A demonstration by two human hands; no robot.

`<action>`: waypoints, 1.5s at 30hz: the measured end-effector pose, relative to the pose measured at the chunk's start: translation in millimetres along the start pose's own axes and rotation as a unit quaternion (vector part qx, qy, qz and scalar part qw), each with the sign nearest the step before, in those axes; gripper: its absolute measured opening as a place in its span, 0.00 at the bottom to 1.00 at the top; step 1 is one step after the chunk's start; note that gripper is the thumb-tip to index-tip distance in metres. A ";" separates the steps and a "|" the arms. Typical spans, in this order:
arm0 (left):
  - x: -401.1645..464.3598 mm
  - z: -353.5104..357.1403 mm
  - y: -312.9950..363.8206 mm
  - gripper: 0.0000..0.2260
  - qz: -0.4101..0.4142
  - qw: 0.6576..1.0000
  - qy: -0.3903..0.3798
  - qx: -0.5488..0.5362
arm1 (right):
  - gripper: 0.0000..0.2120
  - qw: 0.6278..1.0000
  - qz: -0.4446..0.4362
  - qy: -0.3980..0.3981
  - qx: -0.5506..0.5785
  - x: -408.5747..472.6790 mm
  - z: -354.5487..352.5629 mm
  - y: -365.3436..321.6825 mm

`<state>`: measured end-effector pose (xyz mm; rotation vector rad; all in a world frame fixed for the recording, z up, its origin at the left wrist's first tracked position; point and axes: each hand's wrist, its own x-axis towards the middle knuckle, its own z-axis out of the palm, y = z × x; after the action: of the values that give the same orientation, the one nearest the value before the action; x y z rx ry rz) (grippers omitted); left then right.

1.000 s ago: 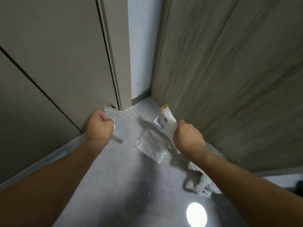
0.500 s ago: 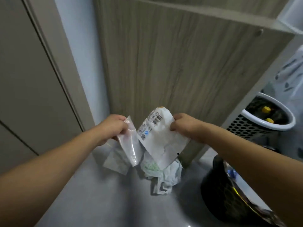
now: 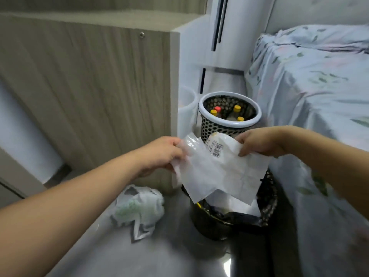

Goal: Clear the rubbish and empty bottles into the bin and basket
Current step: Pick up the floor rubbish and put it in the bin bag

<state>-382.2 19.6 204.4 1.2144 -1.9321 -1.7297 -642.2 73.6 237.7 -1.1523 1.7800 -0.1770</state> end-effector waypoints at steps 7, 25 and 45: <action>55.2 89.4 -2.6 0.07 -0.075 0.994 0.071 0.037 | 0.11 0.998 0.031 0.030 -0.042 32.9 6.8 62.2; 98.4 148.3 -58.8 0.24 0.051 0.750 0.003 0.660 | 0.07 0.914 0.051 0.043 -0.399 72.2 42.6 76.9; -24.5 -68.1 -114.4 0.06 0.151 0.832 0.195 0.497 | 0.20 0.896 -0.209 0.088 -0.381 58.2 146.2 -100.1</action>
<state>-275.1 -1.3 124.2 1.2636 -2.5877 -0.1829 -470.7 26.7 181.3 -2.1415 1.7768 0.1973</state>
